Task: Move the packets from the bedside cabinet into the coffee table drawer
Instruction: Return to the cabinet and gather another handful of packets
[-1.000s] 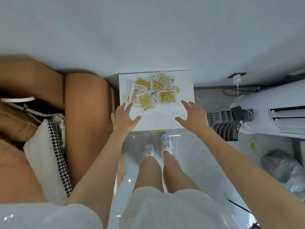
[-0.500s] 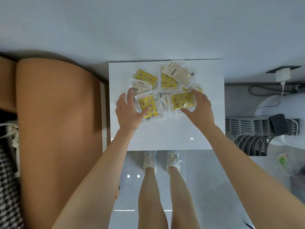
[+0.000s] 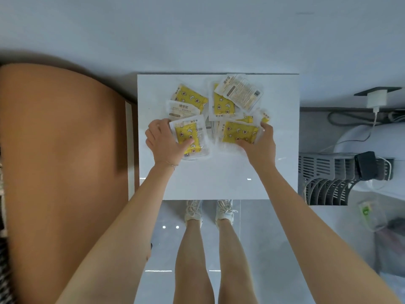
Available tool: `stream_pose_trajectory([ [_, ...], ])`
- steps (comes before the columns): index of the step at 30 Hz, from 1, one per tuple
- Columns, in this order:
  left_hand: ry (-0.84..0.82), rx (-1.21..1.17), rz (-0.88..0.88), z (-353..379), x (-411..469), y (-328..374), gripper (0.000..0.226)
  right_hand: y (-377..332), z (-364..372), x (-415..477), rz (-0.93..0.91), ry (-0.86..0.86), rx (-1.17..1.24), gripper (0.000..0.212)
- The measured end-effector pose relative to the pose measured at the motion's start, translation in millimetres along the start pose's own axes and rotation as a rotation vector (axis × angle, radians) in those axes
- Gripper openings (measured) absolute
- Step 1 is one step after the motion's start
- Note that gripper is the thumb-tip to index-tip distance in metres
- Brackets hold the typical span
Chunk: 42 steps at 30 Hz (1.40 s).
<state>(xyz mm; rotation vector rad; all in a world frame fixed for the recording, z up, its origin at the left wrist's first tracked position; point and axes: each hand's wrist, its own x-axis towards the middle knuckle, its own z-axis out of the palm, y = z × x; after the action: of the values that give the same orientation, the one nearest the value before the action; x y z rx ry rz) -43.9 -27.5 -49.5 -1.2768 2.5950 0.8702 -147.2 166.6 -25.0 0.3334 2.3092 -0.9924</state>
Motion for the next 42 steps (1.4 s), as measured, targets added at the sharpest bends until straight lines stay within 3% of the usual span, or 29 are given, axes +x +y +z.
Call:
stream_pose_trajectory([
  [5, -0.022, -0.082, 0.001, -3.6, 3.2, 4.6, 0.069, 1.2, 0.5, 0.5, 0.144, -0.015, 0.345, 0.032],
  [10, -0.072, -0.337, 0.012, -15.6, -5.7, 4.6, 0.046, 5.4, -5.5, -5.6, 0.233, -0.035, 0.583, 0.021],
  [13, -0.112, -0.376, -0.024, -27.2, -19.1, 5.1, 0.033, 2.6, -13.5, -19.2, 0.198, -0.037, 0.498, 0.020],
  [19, -0.196, -0.641, -0.191, -66.6, -61.2, 9.4, 0.039, -16.5, -41.0, -64.0, 0.089, -0.136, 0.250, 0.024],
  [29, -0.255, -1.122, -0.443, -139.1, -181.5, 10.7, 0.043, -61.0, -88.2, -153.3, -0.056, -0.374, 0.173, 0.025],
  [34, -0.064, -1.323, -0.604, -165.4, -244.7, -6.5, 0.038, -74.0, -86.4, -195.2, -0.124, -0.503, 0.092, 0.032],
  [36, 0.013, -1.408, -0.623, -176.4, -268.5, -16.9, 0.042, -81.3, -80.5, -213.2, -0.153, -0.560, 0.069, 0.035],
  [40, 0.159, -1.474, -0.650, -201.5, -313.6, -42.0, 0.028, -98.1, -54.2, -254.4, -0.253, -0.668, -0.013, 0.037],
  [42, 0.216, -1.521, -0.669, -211.7, -336.4, -58.8, 0.033, -103.0, -36.8, -277.9, -0.325, -0.721, -0.087, 0.040],
])
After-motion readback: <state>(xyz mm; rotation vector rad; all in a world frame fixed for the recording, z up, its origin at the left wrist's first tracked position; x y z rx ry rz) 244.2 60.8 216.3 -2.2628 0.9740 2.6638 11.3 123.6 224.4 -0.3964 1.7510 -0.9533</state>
